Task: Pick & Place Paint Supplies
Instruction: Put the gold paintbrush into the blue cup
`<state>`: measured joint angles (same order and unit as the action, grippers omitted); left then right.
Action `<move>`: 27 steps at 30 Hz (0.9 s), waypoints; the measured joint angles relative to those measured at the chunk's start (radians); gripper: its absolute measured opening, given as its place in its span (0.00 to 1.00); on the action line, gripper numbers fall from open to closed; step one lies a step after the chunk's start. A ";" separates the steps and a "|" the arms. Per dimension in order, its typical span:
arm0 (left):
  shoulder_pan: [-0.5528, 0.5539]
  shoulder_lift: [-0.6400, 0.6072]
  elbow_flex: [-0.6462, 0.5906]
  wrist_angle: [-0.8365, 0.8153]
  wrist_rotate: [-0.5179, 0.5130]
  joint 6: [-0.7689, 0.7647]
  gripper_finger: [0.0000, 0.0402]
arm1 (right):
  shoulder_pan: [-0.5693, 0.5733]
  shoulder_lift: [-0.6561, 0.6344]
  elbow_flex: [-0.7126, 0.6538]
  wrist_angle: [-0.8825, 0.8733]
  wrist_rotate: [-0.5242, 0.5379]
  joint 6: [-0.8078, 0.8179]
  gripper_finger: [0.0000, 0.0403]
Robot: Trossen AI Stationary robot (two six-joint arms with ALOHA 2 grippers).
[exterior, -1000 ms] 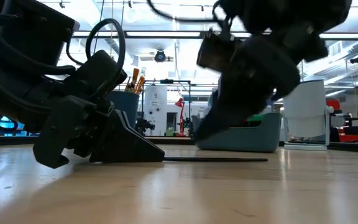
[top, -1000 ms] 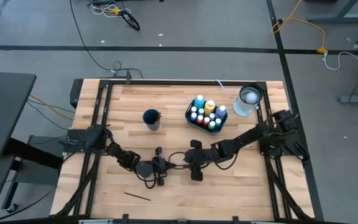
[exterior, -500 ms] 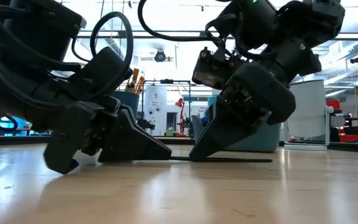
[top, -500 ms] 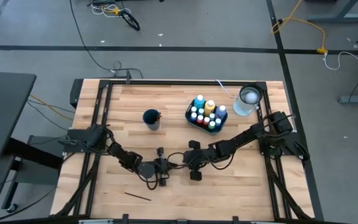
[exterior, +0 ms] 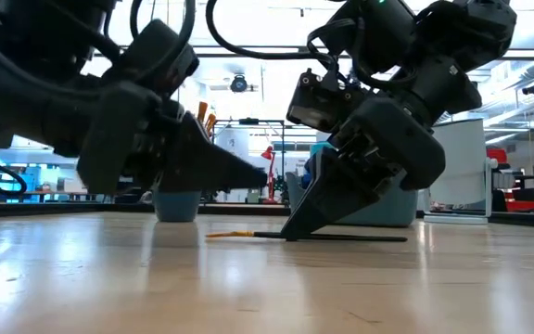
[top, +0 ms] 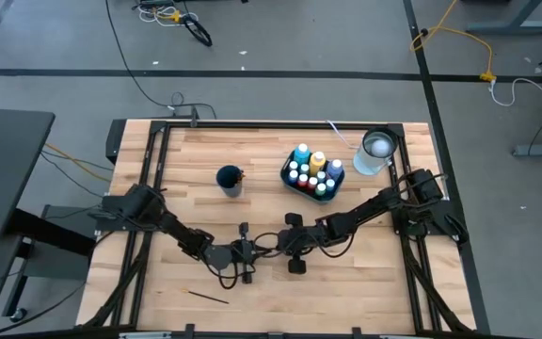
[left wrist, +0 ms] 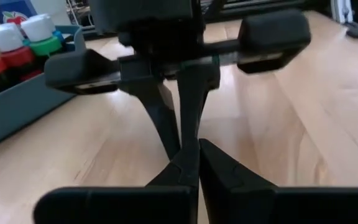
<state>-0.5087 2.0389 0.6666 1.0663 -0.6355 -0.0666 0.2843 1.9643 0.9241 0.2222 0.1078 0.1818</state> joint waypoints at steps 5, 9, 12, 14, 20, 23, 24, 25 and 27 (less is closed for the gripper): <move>0.000 -0.005 0.000 -0.005 0.001 -0.027 0.09 | 0.000 0.001 -0.002 0.018 0.002 -0.007 0.03; 0.000 -0.006 0.000 -0.049 0.010 -0.085 0.16 | 0.004 -0.010 -0.002 0.016 0.008 -0.008 0.03; 0.000 -0.006 0.000 -0.097 0.012 -0.121 0.21 | 0.012 -0.031 -0.005 -0.002 0.021 -0.010 0.03; 0.000 -0.006 -0.001 -0.117 0.006 -0.136 0.25 | 0.014 -0.047 -0.006 -0.005 0.022 -0.011 0.03; 0.005 -0.006 -0.001 -0.125 0.008 -0.147 0.34 | 0.016 -0.060 -0.005 -0.028 0.027 -0.007 0.03; 0.013 -0.006 -0.001 -0.157 0.036 -0.186 0.37 | 0.016 -0.060 -0.003 -0.017 0.029 -0.008 0.03; 0.015 -0.006 -0.001 -0.169 0.043 -0.192 0.38 | 0.016 -0.060 -0.003 -0.014 0.029 -0.008 0.03; 0.017 -0.006 -0.001 -0.180 0.044 -0.196 0.38 | 0.016 -0.060 -0.003 -0.010 0.029 -0.007 0.03; 0.018 -0.006 -0.001 -0.184 0.038 -0.196 0.38 | 0.016 -0.060 -0.003 -0.008 0.030 -0.008 0.03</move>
<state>-0.4908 2.0327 0.6655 0.8824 -0.5974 -0.2626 0.3000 1.9045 0.9207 0.2139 0.1378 0.1741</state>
